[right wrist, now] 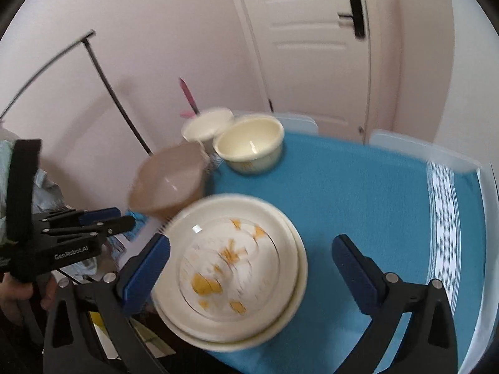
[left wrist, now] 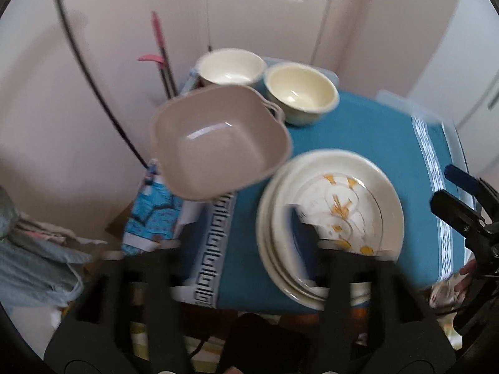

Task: Organize plates and bowls
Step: 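Open both grippers and pull them back from the stack, then reach both grippers to the taupe square basin and grasp its rim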

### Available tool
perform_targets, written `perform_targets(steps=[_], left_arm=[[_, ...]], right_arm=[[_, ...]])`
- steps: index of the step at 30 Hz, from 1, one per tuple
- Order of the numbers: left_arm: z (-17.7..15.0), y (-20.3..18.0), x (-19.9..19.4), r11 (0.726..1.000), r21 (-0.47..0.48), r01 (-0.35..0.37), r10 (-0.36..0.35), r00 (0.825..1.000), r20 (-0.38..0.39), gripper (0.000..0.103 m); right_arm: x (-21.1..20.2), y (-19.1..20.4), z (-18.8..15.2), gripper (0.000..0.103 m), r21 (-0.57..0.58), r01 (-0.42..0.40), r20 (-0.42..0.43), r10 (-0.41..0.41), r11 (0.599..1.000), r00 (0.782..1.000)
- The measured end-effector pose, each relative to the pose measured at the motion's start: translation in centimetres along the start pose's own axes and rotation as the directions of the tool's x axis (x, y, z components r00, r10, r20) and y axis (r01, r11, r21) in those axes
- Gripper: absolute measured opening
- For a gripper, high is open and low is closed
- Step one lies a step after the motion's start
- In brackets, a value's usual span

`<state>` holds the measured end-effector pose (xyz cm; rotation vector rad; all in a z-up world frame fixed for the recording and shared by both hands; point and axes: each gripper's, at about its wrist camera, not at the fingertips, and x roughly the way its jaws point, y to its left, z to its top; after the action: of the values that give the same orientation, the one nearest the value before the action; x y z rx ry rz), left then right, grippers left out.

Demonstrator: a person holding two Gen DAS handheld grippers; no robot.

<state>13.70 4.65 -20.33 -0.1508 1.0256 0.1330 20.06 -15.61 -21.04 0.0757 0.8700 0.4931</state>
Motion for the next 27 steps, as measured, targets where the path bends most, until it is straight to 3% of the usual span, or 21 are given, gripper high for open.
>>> perform_targets(steps=[1, 2, 6, 10, 14, 20, 22, 24, 25, 27], left_arm=[[0.0, 0.5, -0.4, 1.000, -0.018, -0.010, 0.011, 1.000, 0.019, 0.097], [0.1, 1.1, -0.9, 0.999, -0.041, -0.021, 0.022, 0.999, 0.043, 0.102], [0.9, 3.6, -1.6, 0.994, -0.107, -0.034, 0.041, 0.997, 0.070, 0.102], [2.0, 6.0, -0.5, 0.986, -0.153, -0.069, 0.077, 0.996, 0.048, 0.102], [2.6, 8.3, 2.0, 0.976, -0.213, -0.048, 0.048, 0.999, -0.004, 0.102], [2.7, 10.5, 5.5, 0.956, -0.293, 0.020, -0.038, 0.998, -0.057, 0.102], [2.9, 10.7, 6.5, 0.956, -0.291, 0.035, -0.057, 0.996, -0.068, 0.096], [3.2, 10.7, 7.6, 0.958, -0.285, 0.046, -0.073, 0.994, -0.086, 0.081], [3.1, 10.5, 8.1, 0.958, -0.283, 0.054, -0.084, 0.992, -0.096, 0.071], [3.3, 10.3, 9.4, 0.957, -0.280, 0.073, -0.111, 0.986, -0.122, 0.062]], right_arm=[[0.0, 0.1, 0.3, 0.103, -0.010, -0.001, 0.002, 0.001, 1.000, 1.000], [0.1, 0.3, 0.7, 0.103, -0.022, -0.007, 0.004, 0.008, 1.000, 1.000], [1.1, 0.9, 2.1, 0.103, -0.045, -0.057, 0.001, 0.057, 0.997, 0.998], [3.5, 2.2, 4.4, 0.103, -0.067, -0.106, -0.043, 0.104, 0.992, 0.994], [7.1, 3.6, 6.1, 0.103, -0.079, -0.149, -0.177, 0.133, 0.986, 0.975], [12.0, 5.8, 7.1, 0.103, -0.097, -0.136, -0.257, 0.108, 0.986, 0.960], [14.3, 5.9, 7.1, 0.102, -0.072, -0.154, -0.301, 0.126, 0.985, 0.945], [15.8, 5.9, 7.1, 0.094, -0.060, -0.168, -0.329, 0.140, 0.984, 0.934], [16.5, 6.1, 7.0, 0.085, -0.064, -0.172, -0.341, 0.141, 0.983, 0.929], [17.6, 6.3, 6.8, 0.071, -0.074, -0.181, -0.363, 0.142, 0.981, 0.921]])
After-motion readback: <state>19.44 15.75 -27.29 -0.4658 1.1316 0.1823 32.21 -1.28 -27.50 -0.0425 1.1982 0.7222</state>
